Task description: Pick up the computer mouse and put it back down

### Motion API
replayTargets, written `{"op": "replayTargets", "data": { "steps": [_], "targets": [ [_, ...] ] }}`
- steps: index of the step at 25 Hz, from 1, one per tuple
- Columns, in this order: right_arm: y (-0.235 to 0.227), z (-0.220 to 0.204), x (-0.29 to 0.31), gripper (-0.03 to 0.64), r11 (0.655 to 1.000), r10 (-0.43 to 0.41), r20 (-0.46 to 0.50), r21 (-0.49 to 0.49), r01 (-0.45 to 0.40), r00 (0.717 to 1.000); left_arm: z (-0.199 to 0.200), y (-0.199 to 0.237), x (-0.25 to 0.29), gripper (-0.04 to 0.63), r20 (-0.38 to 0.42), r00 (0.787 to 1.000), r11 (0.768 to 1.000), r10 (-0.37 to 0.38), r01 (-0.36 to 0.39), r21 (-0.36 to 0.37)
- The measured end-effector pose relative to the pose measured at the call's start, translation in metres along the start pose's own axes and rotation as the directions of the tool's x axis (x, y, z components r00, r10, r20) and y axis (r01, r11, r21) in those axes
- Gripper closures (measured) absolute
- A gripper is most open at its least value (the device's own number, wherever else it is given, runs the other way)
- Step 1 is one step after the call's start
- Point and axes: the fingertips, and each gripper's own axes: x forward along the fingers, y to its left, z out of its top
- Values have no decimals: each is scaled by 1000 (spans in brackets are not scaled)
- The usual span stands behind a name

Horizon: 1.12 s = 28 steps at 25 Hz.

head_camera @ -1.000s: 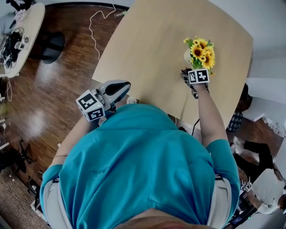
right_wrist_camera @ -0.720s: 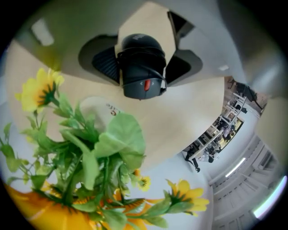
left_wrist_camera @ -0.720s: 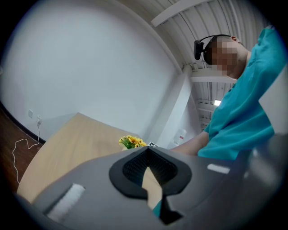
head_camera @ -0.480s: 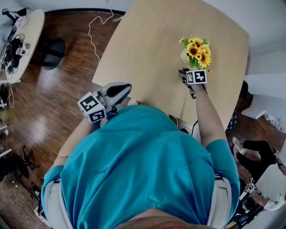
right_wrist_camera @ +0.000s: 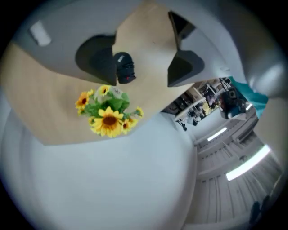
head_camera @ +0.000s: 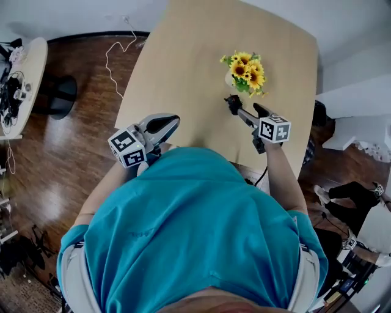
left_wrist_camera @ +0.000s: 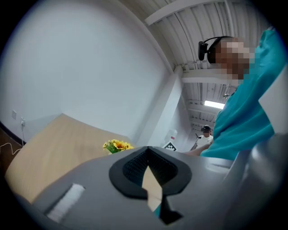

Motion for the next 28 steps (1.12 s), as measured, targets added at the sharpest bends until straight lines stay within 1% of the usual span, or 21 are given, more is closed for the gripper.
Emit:
{"op": "replayTargets", "data": {
  "steps": [2, 3, 5, 7, 9, 12, 15, 18, 21, 23, 24, 26, 28],
  "targets": [
    [16, 15, -32, 313, 998, 66, 113, 16, -69, 991, 4, -5, 17, 591, -3, 999, 999, -36, 36, 8],
    [25, 22, -48, 362, 994, 103, 163, 13, -107, 981, 5, -9, 25, 591, -6, 999, 998, -54, 54, 13],
    [39, 36, -79, 487, 984, 173, 247, -12, -175, 953, 7, -20, 43, 591, -15, 996, 996, -87, 87, 28],
    [49, 50, -107, 617, 973, 230, 305, -60, -222, 924, 8, -33, 61, 591, -22, 993, 993, -113, 114, 43],
    [58, 61, -131, 617, 958, 287, 332, -118, -262, 898, 9, -49, 75, 591, -18, 992, 991, -122, 123, 47],
    [70, 64, -160, 617, 928, 369, 342, -182, -324, 864, 5, -74, 85, 591, 5, 995, 995, -98, 98, 21],
    [75, 52, -177, 617, 896, 443, 339, -197, -398, 830, -6, -90, 84, 591, 18, 999, 999, -48, 48, -6],
    [84, 34, -184, 617, 871, 491, 324, -193, -451, 809, -16, -103, 74, 591, 17, 1000, 1000, -19, 19, -3],
    [113, 11, -194, 617, 855, 518, 323, -186, -483, 792, -19, -115, 51, 591, 27, 999, 1000, -21, 20, 13],
    [137, -5, -201, 617, 852, 523, 333, -175, -494, 784, -16, -120, 31, 591, 43, 998, 999, -37, 36, 24],
    [149, -12, -202, 617, 855, 518, 342, -164, -493, 784, -15, -122, 20, 591, 50, 997, 998, -52, 51, 32],
    [173, -27, -202, 617, 871, 488, 364, -135, -473, 794, -16, -126, -7, 591, 52, 995, 995, -90, 87, 56],
    [199, -42, -198, 617, 890, 447, 388, -103, -443, 806, -27, -129, -38, 591, 31, 993, 990, -117, 115, 83]
  ]
}}
